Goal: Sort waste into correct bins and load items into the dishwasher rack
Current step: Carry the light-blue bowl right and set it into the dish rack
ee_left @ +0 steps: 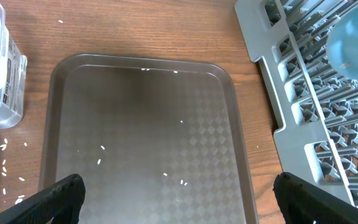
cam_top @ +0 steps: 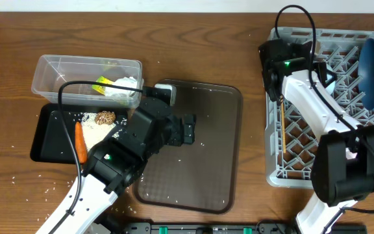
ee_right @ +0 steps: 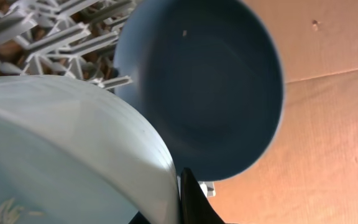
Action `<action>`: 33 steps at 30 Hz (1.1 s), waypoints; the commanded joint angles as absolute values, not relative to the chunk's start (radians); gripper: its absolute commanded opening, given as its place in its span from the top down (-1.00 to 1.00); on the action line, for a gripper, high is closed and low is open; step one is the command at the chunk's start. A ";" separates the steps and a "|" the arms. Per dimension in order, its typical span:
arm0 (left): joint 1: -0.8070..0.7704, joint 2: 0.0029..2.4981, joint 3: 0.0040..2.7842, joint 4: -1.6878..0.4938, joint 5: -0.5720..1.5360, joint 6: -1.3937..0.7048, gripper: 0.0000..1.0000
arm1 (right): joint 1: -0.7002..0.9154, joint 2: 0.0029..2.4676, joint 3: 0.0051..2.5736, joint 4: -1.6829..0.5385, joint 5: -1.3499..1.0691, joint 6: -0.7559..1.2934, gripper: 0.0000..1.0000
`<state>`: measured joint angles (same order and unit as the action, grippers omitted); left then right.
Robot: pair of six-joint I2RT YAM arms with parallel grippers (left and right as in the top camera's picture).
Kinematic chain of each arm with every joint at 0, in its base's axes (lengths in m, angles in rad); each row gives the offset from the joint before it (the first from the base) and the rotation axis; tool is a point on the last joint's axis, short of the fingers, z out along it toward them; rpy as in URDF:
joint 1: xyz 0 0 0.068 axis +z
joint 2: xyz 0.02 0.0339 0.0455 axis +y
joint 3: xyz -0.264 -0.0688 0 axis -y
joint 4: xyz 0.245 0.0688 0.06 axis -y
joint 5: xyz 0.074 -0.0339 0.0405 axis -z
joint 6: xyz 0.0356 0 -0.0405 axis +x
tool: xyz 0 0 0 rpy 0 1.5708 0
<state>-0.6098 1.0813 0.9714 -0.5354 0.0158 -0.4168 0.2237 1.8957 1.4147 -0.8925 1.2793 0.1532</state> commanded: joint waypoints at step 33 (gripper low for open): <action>-0.606 1.129 0.979 -0.539 0.010 -0.400 -0.96 | 0.413 1.946 1.488 -1.066 0.783 0.179 -0.98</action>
